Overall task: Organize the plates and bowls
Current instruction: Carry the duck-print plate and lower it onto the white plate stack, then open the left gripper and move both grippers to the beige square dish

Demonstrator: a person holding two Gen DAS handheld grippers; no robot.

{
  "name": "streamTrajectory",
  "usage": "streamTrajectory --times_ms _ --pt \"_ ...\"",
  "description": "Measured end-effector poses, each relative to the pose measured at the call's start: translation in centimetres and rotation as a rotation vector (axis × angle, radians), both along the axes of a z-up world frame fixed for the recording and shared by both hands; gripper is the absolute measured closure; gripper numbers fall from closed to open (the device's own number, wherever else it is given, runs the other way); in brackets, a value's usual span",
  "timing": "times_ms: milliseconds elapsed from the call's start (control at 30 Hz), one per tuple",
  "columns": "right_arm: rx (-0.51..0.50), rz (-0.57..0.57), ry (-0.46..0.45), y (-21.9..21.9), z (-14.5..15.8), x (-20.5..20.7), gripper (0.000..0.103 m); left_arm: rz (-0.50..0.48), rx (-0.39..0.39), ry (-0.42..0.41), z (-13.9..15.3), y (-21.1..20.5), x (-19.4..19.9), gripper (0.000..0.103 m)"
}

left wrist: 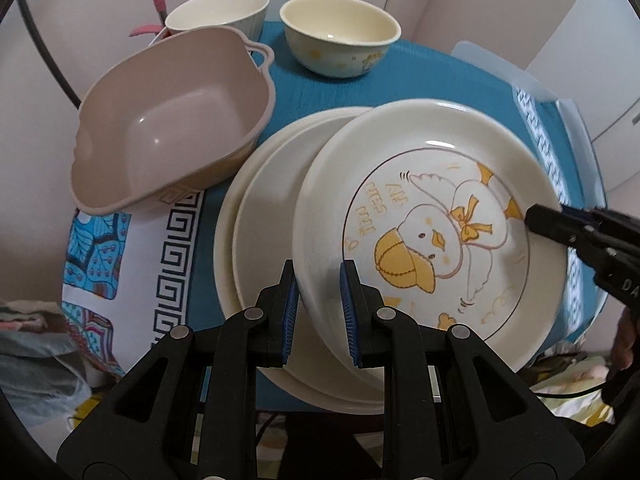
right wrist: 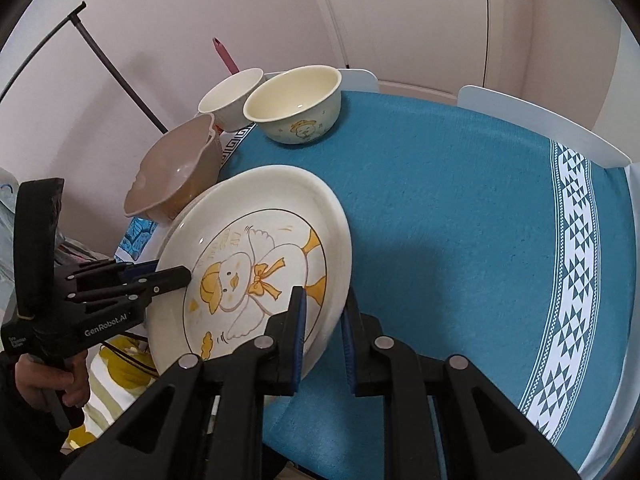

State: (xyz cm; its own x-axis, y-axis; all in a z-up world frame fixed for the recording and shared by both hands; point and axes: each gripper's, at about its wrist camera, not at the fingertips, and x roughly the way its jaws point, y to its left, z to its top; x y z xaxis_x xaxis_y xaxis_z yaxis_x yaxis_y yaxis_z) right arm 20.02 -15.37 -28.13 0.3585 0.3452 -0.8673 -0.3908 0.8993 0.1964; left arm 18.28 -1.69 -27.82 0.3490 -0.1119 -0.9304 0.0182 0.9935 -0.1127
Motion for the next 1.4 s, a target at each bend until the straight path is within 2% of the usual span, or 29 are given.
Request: streamTrajectory --times_ms 200,633,900,1067,1300,1400 --pt "-0.026 -0.003 -0.013 0.7 -0.1 -0.4 0.087 -0.025 0.057 -0.013 -0.2 -0.6 0.1 0.084" --pt "-0.050 0.004 0.005 1.4 -0.8 -0.4 0.087 -0.114 0.378 -0.085 0.3 -3.5 0.0 0.084" --pt "-0.087 0.008 -0.002 2.4 -1.3 -0.6 0.087 -0.109 0.410 -0.094 0.5 -2.9 0.0 0.084" --pt "-0.117 0.003 -0.019 3.1 -1.5 -1.0 0.087 -0.136 0.402 -0.103 0.4 -2.6 -0.1 0.084" --pt "-0.120 -0.060 -0.018 3.3 -1.8 -1.2 0.087 -0.178 0.360 -0.107 0.7 -2.1 0.0 0.084" --pt "-0.114 -0.096 -0.013 3.2 -1.4 -1.2 0.087 -0.185 0.316 -0.107 1.4 -1.6 0.1 0.085"
